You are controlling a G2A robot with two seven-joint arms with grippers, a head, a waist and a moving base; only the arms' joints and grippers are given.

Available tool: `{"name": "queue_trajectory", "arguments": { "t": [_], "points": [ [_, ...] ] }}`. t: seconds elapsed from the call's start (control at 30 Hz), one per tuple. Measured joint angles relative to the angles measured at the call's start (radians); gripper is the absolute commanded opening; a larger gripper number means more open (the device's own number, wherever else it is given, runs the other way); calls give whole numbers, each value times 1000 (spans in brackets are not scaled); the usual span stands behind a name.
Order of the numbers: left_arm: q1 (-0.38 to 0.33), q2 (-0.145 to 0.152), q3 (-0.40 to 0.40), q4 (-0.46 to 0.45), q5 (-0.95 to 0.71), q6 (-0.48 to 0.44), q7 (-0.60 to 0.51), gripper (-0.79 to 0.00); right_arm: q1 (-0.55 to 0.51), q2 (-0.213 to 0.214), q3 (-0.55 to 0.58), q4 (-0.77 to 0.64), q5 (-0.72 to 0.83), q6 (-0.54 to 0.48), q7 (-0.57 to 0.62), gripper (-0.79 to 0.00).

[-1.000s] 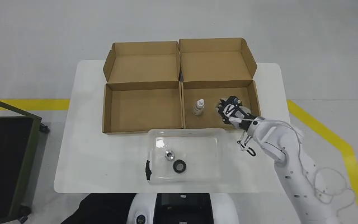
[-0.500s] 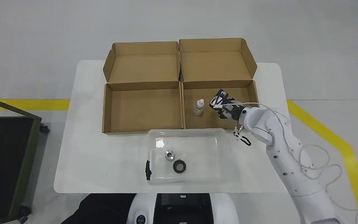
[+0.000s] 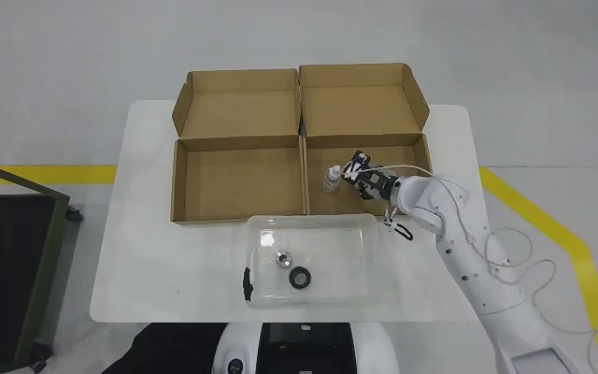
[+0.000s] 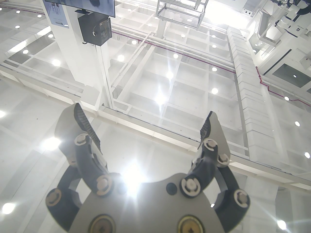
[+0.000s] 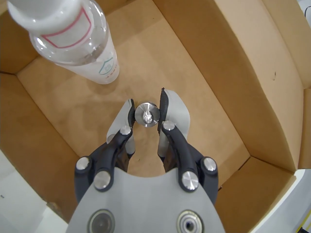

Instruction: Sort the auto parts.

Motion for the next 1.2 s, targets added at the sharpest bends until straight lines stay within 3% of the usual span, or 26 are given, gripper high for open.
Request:
{"name": "queue_trajectory", "arguments": {
  "t": [0.03, 0.07, 0.1, 0.13, 0.37, 0.8, 1.2],
  "points": [
    [0, 0, 0, 0, 0, 0, 0, 0, 2, -1, -3, 2, 1, 4, -2, -456],
    [0, 0, 0, 0, 0, 0, 0, 0, 4, -2, -6, 2, 2, 9, -4, -413],
    [0, 0, 0, 0, 0, 0, 0, 0, 5, -3, -7, 1, 2, 14, -5, -135],
    [0, 0, 0, 0, 0, 0, 0, 0, 5, -3, -7, -1, 1, 20, -6, 0],
    [0, 0, 0, 0, 0, 0, 0, 0, -39, 10, 49, -91, 4, 31, -23, 0],
    [0, 0, 0, 0, 0, 0, 0, 0, -297, 56, 224, -517, 43, -50, -47, 0],
    [0, 0, 0, 0, 0, 0, 0, 0, -483, 70, 175, -741, -65, -96, -113, 0]
  ]
}}
